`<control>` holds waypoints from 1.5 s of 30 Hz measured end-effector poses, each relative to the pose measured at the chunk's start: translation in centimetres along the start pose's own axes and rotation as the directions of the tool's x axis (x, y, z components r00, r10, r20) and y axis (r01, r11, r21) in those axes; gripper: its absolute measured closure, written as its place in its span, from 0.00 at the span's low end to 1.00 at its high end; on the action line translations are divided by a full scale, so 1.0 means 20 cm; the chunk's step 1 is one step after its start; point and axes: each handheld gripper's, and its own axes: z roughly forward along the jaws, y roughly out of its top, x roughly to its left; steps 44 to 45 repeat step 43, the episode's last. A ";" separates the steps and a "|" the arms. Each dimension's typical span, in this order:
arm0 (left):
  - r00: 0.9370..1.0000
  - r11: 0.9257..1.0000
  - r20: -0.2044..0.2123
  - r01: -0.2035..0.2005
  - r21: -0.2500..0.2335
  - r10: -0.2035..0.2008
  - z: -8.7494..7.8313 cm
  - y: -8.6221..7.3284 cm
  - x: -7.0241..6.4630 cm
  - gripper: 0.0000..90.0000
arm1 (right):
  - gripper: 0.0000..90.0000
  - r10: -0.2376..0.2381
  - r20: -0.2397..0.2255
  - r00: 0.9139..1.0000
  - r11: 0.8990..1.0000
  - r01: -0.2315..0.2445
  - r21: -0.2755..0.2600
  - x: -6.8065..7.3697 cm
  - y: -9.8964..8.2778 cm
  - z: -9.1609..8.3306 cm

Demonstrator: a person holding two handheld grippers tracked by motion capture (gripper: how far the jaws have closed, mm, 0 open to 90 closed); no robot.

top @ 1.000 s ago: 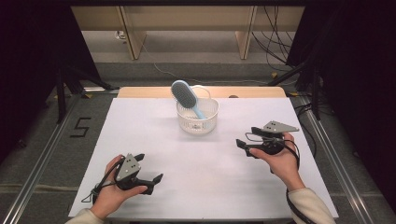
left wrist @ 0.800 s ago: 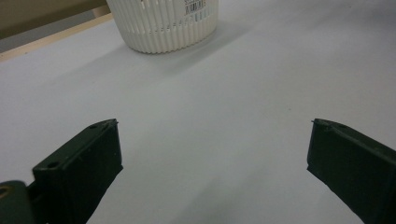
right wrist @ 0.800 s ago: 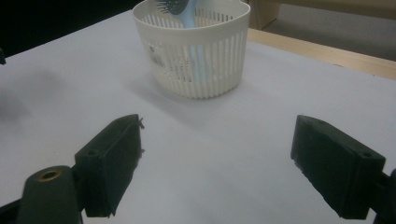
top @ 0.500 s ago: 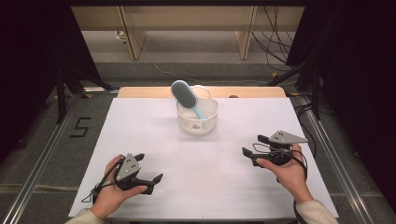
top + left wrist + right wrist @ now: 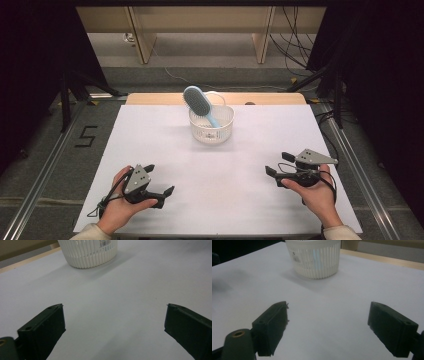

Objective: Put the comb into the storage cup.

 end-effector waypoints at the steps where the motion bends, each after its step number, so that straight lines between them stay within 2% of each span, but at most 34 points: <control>1: 1.000 1.000 0.000 0.000 0.000 0.000 0.00 0.00 0.00 0.03 | 0.19 0.001 0.001 1.000 1.000 -0.001 0.000 0.00 -0.01 0.00; 30: 1.000 1.000 -0.005 0.002 -0.002 -0.002 -0.01 0.00 0.00 0.03 | 0.19 0.048 0.032 0.998 0.999 -0.047 -0.021 0.00 -0.14 -0.14; 45: 1.000 1.000 0.000 -0.001 -0.007 0.001 0.00 0.00 0.00 0.03 | 0.18 0.046 0.031 0.998 0.999 -0.045 -0.030 0.00 -0.15 -0.14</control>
